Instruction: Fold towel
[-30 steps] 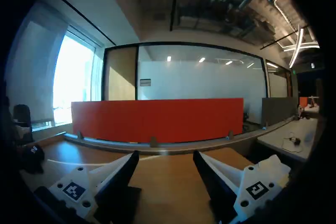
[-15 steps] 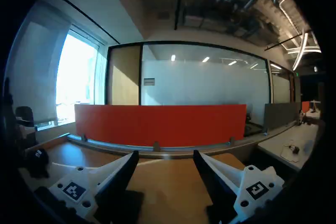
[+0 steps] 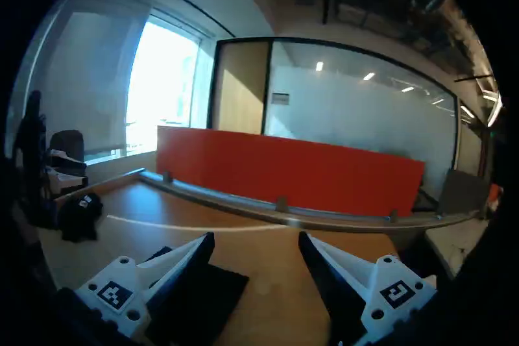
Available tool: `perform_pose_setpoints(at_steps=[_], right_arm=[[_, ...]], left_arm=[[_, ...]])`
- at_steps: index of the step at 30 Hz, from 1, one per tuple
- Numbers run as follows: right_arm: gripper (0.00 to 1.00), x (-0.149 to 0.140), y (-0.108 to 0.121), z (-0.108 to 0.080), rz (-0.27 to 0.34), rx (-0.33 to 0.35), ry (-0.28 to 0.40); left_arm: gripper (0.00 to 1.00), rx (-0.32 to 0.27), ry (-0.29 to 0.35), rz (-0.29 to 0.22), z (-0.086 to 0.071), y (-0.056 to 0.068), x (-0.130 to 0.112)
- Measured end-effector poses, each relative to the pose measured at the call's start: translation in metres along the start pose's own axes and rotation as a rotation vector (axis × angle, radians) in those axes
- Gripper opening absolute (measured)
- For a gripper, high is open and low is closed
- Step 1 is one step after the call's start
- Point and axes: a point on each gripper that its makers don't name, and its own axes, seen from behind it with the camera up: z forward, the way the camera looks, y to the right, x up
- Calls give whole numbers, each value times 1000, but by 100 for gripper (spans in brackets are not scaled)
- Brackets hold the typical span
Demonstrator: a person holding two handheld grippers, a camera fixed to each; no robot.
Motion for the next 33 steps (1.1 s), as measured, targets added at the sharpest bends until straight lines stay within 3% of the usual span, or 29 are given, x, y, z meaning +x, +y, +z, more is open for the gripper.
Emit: perform_pose_setpoints(at_steps=[6, 15, 33], right_arm=[[100, -8, -19, 3, -34, 89, -54], [100, -36, -31, 5, -56, 143, -132], [100, -124, -56, 4, -89, 230, -295]], left_arm=[[100, -49, -38, 30, -1, 6, -8], [100, -106, -90, 49, 2, 22, -31], [100, -178, -232, 48, 11, 53, -113]])
